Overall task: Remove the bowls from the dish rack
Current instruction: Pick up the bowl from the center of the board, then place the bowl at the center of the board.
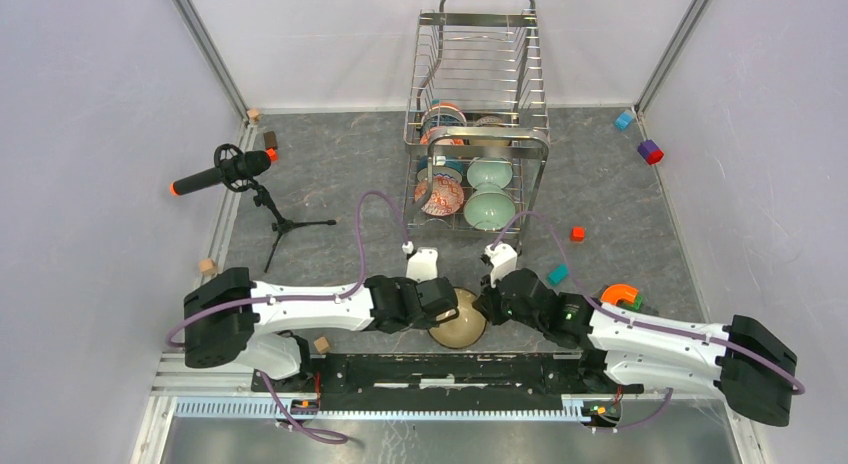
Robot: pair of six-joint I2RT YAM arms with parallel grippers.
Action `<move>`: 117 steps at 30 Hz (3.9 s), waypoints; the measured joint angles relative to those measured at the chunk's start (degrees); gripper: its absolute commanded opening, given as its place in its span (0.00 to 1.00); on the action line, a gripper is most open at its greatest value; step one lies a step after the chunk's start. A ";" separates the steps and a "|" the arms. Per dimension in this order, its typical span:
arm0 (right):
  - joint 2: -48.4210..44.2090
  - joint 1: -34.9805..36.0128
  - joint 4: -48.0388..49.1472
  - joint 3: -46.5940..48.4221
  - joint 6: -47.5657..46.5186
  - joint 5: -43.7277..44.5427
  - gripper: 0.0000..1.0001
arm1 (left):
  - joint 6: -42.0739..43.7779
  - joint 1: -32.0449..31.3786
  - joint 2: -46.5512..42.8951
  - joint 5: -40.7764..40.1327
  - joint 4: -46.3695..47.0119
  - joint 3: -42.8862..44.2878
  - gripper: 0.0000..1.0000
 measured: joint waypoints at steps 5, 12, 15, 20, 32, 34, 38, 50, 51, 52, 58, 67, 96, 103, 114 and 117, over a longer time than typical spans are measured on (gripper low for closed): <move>-0.46 0.00 -0.33 0.00 0.17 -0.07 0.43 | -0.55 0.04 -0.22 -0.61 -0.04 0.02 0.02; -4.79 0.26 0.09 0.42 -1.99 -2.38 0.82 | 0.22 -1.20 -3.72 -0.28 -2.67 -1.40 0.02; -6.67 0.24 -1.49 1.64 -3.08 -2.64 0.88 | 0.24 -1.29 -6.64 -0.90 -5.31 -1.66 0.02; -13.16 0.24 -2.58 2.23 -4.74 -3.91 0.91 | 0.22 -1.31 -12.66 -3.93 -10.49 -1.66 0.02; -24.98 0.24 7.17 -8.83 -6.99 -5.44 0.89 | 0.42 -0.85 -21.00 -18.12 -31.87 5.92 0.02; -23.56 0.24 8.09 -9.49 -7.58 -5.16 0.89 | 1.92 1.03 -20.55 -19.28 -33.64 7.67 0.02; -21.40 0.24 10.86 -12.13 -7.89 -4.87 0.89 | 7.04 8.87 -18.84 -19.98 -34.03 9.46 0.02; -19.08 0.24 18.16 -18.43 -7.76 -5.44 0.87 | 20.48 29.27 -12.68 -19.28 -30.73 13.79 0.02; -19.12 0.24 18.64 -18.93 -7.76 -5.44 0.87 | 21.16 30.16 -11.85 -19.30 -30.40 14.16 0.02; -19.08 0.24 19.02 -19.34 -7.78 -5.42 0.87 | 22.18 31.39 -10.43 -19.34 -29.86 14.82 0.02; -18.71 0.24 21.88 -19.76 -7.78 -5.60 0.86 | 25.29 37.48 -0.94 -18.03 -24.46 19.43 0.02; -20.46 0.24 28.17 -19.78 -7.76 -6.49 0.86 | 26.73 46.86 10.21 -14.21 -15.65 26.29 0.02; -24.13 0.24 25.49 -19.78 -8.41 -0.83 0.86 | 14.58 60.02 23.82 3.04 1.05 27.89 0.02; -23.30 0.24 25.03 -19.78 -8.41 -0.59 0.86 | 12.31 61.13 25.42 4.72 1.68 28.26 0.02; -22.03 0.24 24.74 -19.78 -8.44 -0.59 0.86 | 12.11 61.46 25.64 6.16 1.92 28.37 0.28; -21.77 0.24 24.57 -19.78 -8.50 -0.61 0.86 | 12.13 61.46 25.64 6.99 2.03 28.59 0.35</move>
